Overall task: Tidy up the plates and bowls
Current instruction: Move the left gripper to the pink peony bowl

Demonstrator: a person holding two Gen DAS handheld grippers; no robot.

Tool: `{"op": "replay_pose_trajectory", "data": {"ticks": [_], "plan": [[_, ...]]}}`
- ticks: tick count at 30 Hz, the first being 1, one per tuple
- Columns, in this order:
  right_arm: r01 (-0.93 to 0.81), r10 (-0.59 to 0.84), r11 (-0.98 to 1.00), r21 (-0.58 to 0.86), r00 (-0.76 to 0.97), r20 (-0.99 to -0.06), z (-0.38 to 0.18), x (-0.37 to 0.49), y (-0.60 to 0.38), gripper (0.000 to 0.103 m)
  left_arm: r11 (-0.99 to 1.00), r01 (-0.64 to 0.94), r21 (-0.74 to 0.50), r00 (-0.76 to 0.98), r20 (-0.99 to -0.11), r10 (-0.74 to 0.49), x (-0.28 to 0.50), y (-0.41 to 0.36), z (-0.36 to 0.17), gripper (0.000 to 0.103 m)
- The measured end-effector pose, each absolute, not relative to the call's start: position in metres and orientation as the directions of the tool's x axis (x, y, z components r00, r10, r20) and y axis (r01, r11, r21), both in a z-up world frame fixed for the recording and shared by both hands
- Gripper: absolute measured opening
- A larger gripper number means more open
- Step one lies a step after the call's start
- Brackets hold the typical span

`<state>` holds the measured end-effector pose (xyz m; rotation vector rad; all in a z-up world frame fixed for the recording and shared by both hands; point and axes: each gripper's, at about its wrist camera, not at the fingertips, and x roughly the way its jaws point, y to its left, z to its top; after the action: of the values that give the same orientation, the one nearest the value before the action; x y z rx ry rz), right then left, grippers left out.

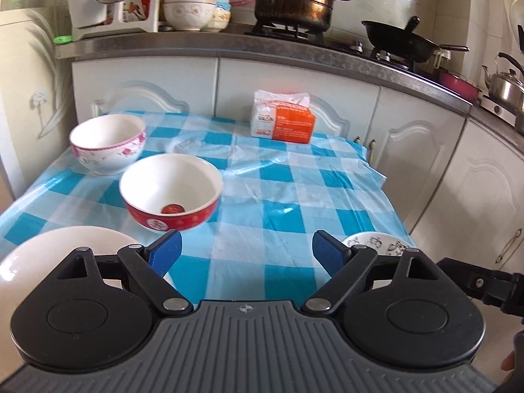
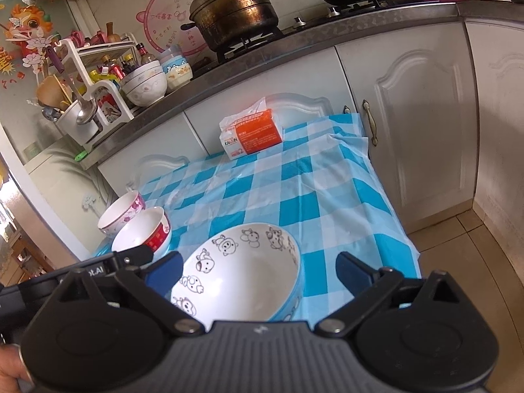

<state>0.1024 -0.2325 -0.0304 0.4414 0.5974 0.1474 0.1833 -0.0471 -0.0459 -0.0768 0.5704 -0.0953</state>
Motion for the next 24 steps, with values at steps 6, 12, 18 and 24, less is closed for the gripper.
{"op": "replay_pose_trajectory", "data": {"ticks": [6, 12, 18, 24], "plan": [[-0.011, 0.258, 0.901, 0.434, 0.818, -0.514, -0.029, 0.103, -0.224, 0.1, 0.995, 0.019, -0.097, 0.856, -0.512, -0.066, 0.181, -0.028, -0.037, 0.103], [-0.025, 0.267, 0.905, 0.424, 0.81, -0.522, -0.028, 0.107, -0.212, 0.1, 0.994, -0.02, -0.106, 0.863, -0.503, -0.036, 0.181, -0.005, -0.031, 0.103], [-0.044, 0.279, 0.91, 0.412, 0.8, -0.531, -0.028, 0.113, -0.199, 0.102, 0.992, -0.076, -0.104, 0.869, -0.494, 0.015, 0.181, 0.017, -0.028, 0.103], [-0.065, 0.292, 0.915, 0.399, 0.79, -0.54, -0.027, 0.117, -0.184, 0.102, 0.983, -0.134, -0.127, 0.868, -0.494, 0.055, 0.182, 0.043, -0.026, 0.103]]}}
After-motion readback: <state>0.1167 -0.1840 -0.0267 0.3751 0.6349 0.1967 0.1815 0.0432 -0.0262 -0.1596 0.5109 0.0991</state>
